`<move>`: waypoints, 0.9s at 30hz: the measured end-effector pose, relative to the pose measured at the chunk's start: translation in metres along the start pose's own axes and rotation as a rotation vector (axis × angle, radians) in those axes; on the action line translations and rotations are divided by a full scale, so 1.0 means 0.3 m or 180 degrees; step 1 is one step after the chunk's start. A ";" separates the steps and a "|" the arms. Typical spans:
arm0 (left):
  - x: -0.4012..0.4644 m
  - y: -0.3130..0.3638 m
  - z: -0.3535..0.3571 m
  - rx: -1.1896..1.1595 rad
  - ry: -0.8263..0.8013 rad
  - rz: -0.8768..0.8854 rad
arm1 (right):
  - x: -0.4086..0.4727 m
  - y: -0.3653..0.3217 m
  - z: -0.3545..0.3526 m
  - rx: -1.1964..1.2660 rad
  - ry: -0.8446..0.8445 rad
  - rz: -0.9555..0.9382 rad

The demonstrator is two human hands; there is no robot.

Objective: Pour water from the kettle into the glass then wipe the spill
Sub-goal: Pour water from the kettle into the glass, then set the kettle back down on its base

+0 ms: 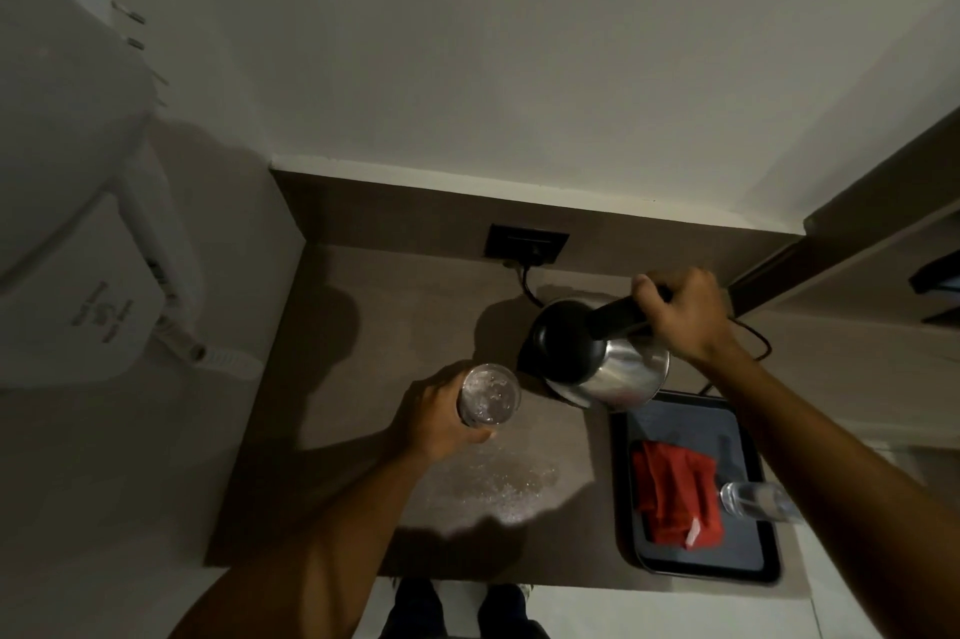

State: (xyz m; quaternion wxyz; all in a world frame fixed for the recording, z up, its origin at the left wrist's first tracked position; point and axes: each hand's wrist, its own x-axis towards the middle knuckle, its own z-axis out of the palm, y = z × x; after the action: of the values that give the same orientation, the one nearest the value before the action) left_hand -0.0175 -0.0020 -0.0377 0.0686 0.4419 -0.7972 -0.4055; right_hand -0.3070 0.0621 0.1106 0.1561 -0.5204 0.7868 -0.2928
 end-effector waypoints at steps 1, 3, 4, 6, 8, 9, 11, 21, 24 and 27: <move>0.001 -0.001 0.002 -0.0019 -0.0003 -0.0003 | -0.005 0.029 0.011 0.0263 0.0114 0.0253; 0.002 0.000 0.003 -0.0051 -0.0046 -0.0024 | -0.009 0.085 0.032 0.0690 0.0341 0.0591; 0.003 0.001 0.003 -0.0052 -0.0054 -0.0028 | -0.011 0.111 0.041 0.0869 0.0442 0.0679; 0.005 0.003 0.008 -0.0057 -0.0028 -0.0050 | -0.006 0.155 0.053 0.1162 0.0656 0.0773; 0.005 0.006 0.010 -0.0051 -0.0018 -0.0060 | -0.001 0.194 0.060 0.1341 0.0761 0.0844; 0.006 0.007 0.011 -0.0042 0.0008 -0.0043 | 0.002 0.211 0.061 0.1408 0.0784 0.0859; 0.008 0.006 0.011 -0.0028 0.0046 0.0008 | 0.006 0.249 0.066 0.1541 0.0792 0.0914; 0.014 0.003 0.030 -0.0102 0.0072 0.0042 | 0.022 0.310 0.084 0.1809 0.0651 0.1061; 0.017 0.001 0.034 -0.0142 0.0082 0.0048 | 0.017 0.304 0.082 0.1763 0.0514 0.0820; 0.019 -0.002 0.034 -0.0165 0.0090 0.0043 | 0.008 0.324 0.079 0.1885 0.0700 0.0908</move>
State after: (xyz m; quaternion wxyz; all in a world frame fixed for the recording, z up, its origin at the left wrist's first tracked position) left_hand -0.0252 -0.0006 -0.0463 0.0940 0.4403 -0.7883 -0.4193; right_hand -0.3657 0.0807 0.0318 0.2541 -0.3027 0.7446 -0.5380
